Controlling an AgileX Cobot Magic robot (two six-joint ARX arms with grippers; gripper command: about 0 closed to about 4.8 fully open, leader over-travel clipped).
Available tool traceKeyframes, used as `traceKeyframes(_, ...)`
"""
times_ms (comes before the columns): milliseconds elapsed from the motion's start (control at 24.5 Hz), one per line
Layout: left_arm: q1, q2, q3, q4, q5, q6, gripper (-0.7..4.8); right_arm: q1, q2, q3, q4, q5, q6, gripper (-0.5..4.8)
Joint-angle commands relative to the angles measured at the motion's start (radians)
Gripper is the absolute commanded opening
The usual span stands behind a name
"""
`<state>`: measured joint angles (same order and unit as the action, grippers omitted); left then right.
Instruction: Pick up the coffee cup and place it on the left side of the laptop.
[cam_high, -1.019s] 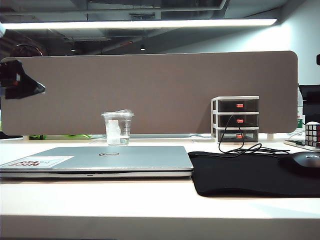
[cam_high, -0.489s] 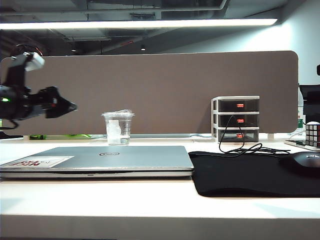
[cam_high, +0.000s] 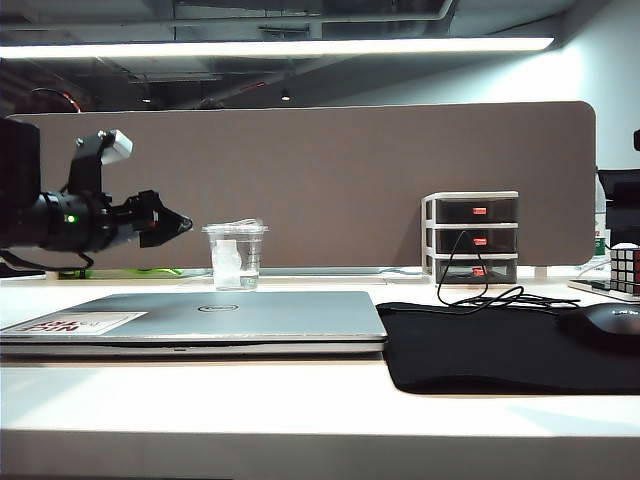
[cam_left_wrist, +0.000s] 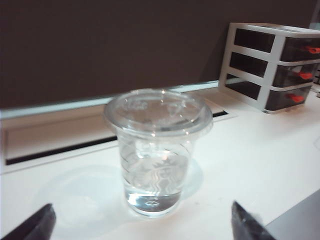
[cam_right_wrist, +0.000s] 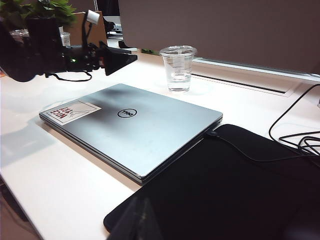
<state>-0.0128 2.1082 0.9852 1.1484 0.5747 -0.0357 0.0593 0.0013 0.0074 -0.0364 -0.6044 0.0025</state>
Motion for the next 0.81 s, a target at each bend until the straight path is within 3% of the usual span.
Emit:
traceKeyframes(41, -0.002, 0.047, 0.056, 0.009, 0.071, -0.025, 4.79, 0.000, -0.002, -0.006, 0.002, 0.000, -0.004, -0.01)
traceKeyframes(285, -0.004, 0.139, 0.215, -0.077, 0.166, -0.025, 4.79, 0.001, -0.002, -0.006, -0.007, -0.001, -0.007, -0.01)
traceKeyframes(489, -0.011, 0.177, 0.309, -0.194, 0.167, -0.024, 4.79, 0.001, -0.002, -0.006, -0.037, -0.001, -0.009, -0.01)
traceKeyframes(815, -0.044, 0.246, 0.393, -0.205, 0.162, -0.023, 4.79, 0.000, -0.002, -0.006, -0.042, 0.000, -0.034, -0.01)
